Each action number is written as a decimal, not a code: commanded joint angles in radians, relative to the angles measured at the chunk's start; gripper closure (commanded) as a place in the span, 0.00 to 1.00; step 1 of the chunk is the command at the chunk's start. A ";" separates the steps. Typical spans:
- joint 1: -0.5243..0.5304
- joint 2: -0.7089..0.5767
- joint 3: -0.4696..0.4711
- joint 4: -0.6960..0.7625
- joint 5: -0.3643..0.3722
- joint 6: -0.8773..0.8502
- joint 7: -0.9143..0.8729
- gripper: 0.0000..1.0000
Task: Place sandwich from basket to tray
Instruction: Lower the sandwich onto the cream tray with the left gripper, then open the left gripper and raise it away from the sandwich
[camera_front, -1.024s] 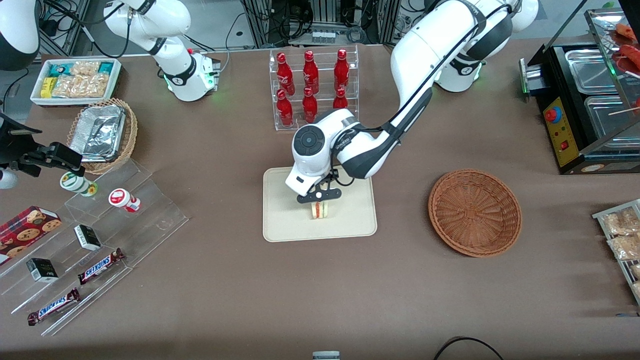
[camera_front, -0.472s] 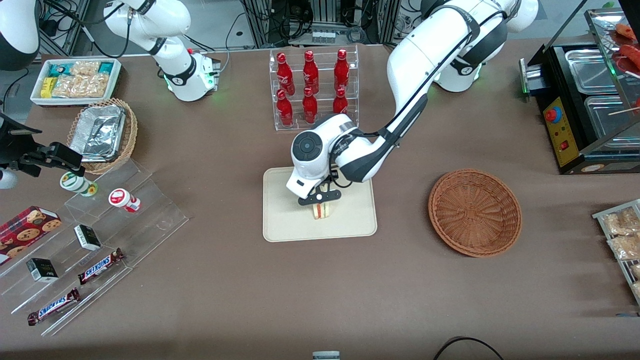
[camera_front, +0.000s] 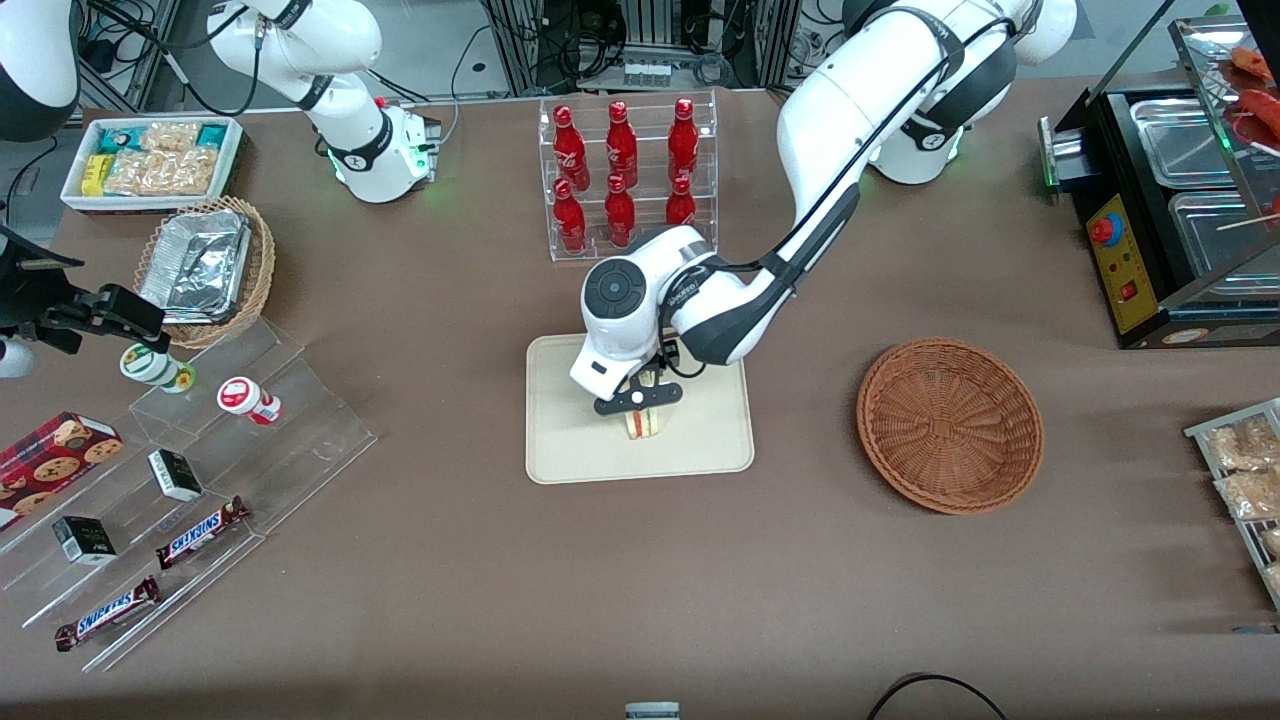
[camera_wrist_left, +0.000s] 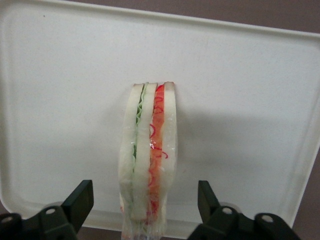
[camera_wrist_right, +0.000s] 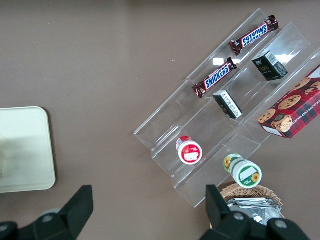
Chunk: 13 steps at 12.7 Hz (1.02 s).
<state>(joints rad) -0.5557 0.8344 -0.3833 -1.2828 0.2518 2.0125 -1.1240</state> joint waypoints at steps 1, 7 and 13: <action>-0.004 -0.073 0.006 -0.001 0.012 -0.076 0.004 0.00; 0.098 -0.199 0.007 -0.010 -0.002 -0.233 0.084 0.00; 0.321 -0.406 -0.003 -0.183 -0.072 -0.268 0.357 0.00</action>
<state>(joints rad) -0.2899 0.5341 -0.3778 -1.3443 0.2041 1.7396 -0.8432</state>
